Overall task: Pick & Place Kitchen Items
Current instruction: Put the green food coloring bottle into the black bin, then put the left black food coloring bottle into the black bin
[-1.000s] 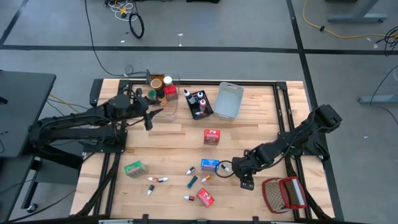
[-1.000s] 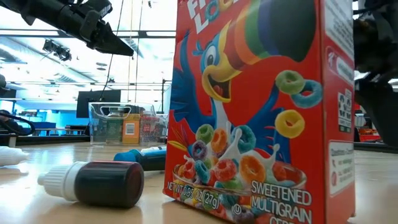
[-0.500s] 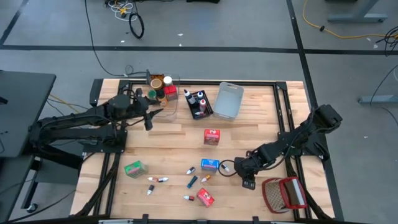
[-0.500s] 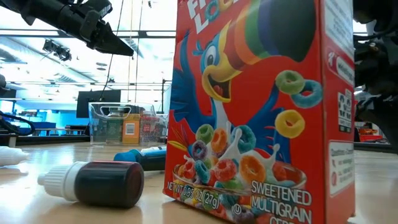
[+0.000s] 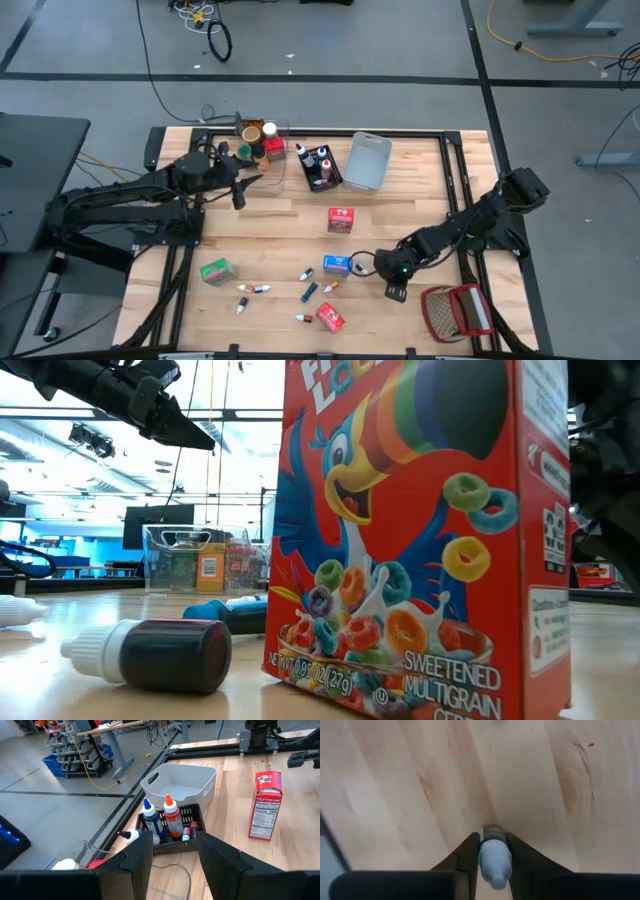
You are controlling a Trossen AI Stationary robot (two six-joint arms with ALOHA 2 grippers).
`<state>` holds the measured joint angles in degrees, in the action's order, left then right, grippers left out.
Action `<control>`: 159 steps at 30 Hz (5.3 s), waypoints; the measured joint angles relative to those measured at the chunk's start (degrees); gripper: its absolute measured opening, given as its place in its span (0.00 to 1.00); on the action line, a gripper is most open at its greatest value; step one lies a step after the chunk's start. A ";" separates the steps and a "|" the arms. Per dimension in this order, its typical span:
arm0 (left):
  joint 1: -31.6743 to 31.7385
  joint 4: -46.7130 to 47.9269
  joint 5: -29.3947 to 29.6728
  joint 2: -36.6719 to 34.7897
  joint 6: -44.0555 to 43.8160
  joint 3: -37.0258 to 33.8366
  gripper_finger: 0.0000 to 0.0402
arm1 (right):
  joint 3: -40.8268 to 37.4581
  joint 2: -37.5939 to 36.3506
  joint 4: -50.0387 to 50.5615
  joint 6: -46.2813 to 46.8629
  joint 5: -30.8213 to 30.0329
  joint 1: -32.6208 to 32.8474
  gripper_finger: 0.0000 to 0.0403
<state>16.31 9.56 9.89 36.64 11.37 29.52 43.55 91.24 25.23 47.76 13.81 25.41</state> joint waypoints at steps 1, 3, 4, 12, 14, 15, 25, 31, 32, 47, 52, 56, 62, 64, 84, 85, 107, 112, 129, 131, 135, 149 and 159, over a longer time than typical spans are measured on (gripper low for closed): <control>0.00 0.00 0.00 0.00 0.00 0.00 0.40 | 0.00 0.00 0.00 0.07 1.22 -0.70 0.19; 0.00 -0.02 0.00 0.00 0.20 0.00 0.40 | 0.16 -0.07 0.60 1.11 2.95 -2.15 0.19; 0.00 0.00 0.00 0.00 0.78 0.00 0.40 | 0.58 -0.07 1.22 1.26 3.44 -2.99 0.20; 0.00 0.00 0.00 0.00 2.57 0.00 0.40 | 12.41 -0.15 20.04 -9.40 0.54 -10.42 0.21; -0.01 0.00 0.00 0.00 2.57 0.00 0.40 | 17.49 -0.17 27.14 -12.25 -1.65 -12.46 0.20; -0.02 0.00 0.00 0.00 2.58 0.00 0.40 | 20.16 -0.17 30.06 -13.69 -3.17 -13.40 0.20; -0.02 0.03 0.00 0.00 2.58 0.00 0.40 | 38.70 -0.32 29.54 -39.36 -28.69 -22.02 0.23; 0.00 0.05 -0.02 0.00 2.54 0.00 0.40 | 38.80 1.30 11.23 -57.94 -26.41 -31.36 0.24; -0.02 0.03 -0.02 0.00 2.52 0.00 0.40 | 38.77 2.25 8.79 -59.66 -24.86 -33.11 0.24; 0.00 0.45 -0.50 0.00 2.41 0.00 0.40 | 38.71 17.05 1.74 -68.59 -4.34 -45.98 0.24; 0.00 0.55 -0.52 0.00 0.96 0.00 0.40 | 38.71 20.13 2.44 -68.22 -4.27 -47.14 0.24; -0.01 0.51 -0.50 0.00 0.90 0.00 0.40 | 38.71 21.48 2.95 -69.63 -4.30 -47.21 0.24; -0.02 0.44 -0.50 0.00 -2.14 0.00 0.40 | 38.71 21.68 2.80 -71.20 -5.01 -47.15 0.24; -0.02 0.44 -0.50 0.00 -3.16 0.00 0.40 | 38.71 21.68 3.15 -71.24 -6.54 -47.19 0.25; 0.00 0.44 -0.50 0.00 -5.00 0.00 0.40 | 38.71 17.71 2.91 -70.78 -11.27 -42.46 0.46; 0.00 0.44 -0.50 0.00 -5.01 0.00 0.40 | 38.71 16.92 2.78 -70.74 -11.98 -41.83 0.46; -0.04 0.44 -20.97 0.01 -11.33 0.00 0.40 | 38.73 12.92 -12.05 -60.69 -3.80 -23.46 0.47; -1.84 0.25 -24.92 0.76 -12.72 0.00 0.40 | 38.73 12.92 -13.86 -60.50 -3.81 -20.83 0.47; -25.97 -1.53 -22.29 17.35 -18.53 1.65 0.40 | 38.73 12.92 -14.69 -61.77 -3.89 -20.09 0.47; -28.28 -1.50 -20.90 19.51 -20.36 2.30 0.40 | 38.73 12.92 -14.48 -61.78 -3.89 -20.09 0.47; -33.03 -1.40 -17.65 24.64 -24.90 3.63 0.40 | 38.73 12.92 -14.30 -61.76 -3.89 -20.07 0.47; -44.18 -1.25 -12.40 42.49 -37.39 6.81 0.40 | 38.73 12.92 -10.90 -61.76 -3.87 -20.07 0.47; -46.63 -3.61 -10.74 49.74 -49.53 6.78 0.40 | 38.73 12.92 -8.88 -61.76 -3.88 -20.07 0.47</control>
<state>-30.32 5.94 -0.85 86.38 -38.15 36.29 82.28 104.16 16.35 -14.00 9.93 5.34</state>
